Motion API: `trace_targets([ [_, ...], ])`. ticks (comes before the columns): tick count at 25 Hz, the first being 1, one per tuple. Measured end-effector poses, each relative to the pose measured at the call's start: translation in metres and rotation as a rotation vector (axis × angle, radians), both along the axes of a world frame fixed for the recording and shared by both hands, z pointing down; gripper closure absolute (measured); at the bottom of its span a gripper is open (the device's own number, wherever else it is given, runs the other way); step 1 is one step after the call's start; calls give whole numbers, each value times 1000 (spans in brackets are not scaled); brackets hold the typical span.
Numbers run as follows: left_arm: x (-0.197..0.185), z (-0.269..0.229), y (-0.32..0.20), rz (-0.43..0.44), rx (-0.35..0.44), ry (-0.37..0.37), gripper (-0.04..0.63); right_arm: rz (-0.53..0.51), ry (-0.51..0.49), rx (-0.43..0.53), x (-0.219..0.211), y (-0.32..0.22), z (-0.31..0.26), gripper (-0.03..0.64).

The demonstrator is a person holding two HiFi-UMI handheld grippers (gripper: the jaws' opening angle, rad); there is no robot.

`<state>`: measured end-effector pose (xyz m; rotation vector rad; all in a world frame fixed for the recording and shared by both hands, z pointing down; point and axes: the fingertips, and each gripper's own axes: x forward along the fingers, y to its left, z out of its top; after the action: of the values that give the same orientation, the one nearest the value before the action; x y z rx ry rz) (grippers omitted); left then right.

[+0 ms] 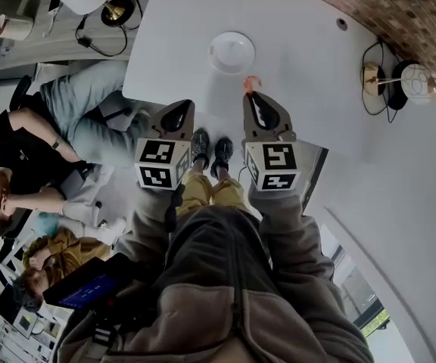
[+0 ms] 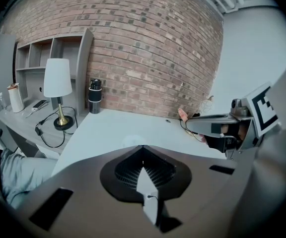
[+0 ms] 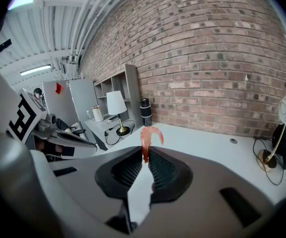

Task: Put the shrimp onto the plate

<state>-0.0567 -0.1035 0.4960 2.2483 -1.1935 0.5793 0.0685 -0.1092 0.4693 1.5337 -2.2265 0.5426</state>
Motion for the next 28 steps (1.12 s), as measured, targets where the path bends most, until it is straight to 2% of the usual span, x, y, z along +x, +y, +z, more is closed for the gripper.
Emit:
trace_targets([
  [6,-9,30,0,0,-49,-21,591,-6,8,-45,-4,-11,31,580],
  [19,-25,77,-3,-13,-151,-19,591,-4,41,-140,-14,-32,90,580],
  [28,-29,102,-12,9,-194,-33,591,12,37,-200,-15,-56,133,580],
])
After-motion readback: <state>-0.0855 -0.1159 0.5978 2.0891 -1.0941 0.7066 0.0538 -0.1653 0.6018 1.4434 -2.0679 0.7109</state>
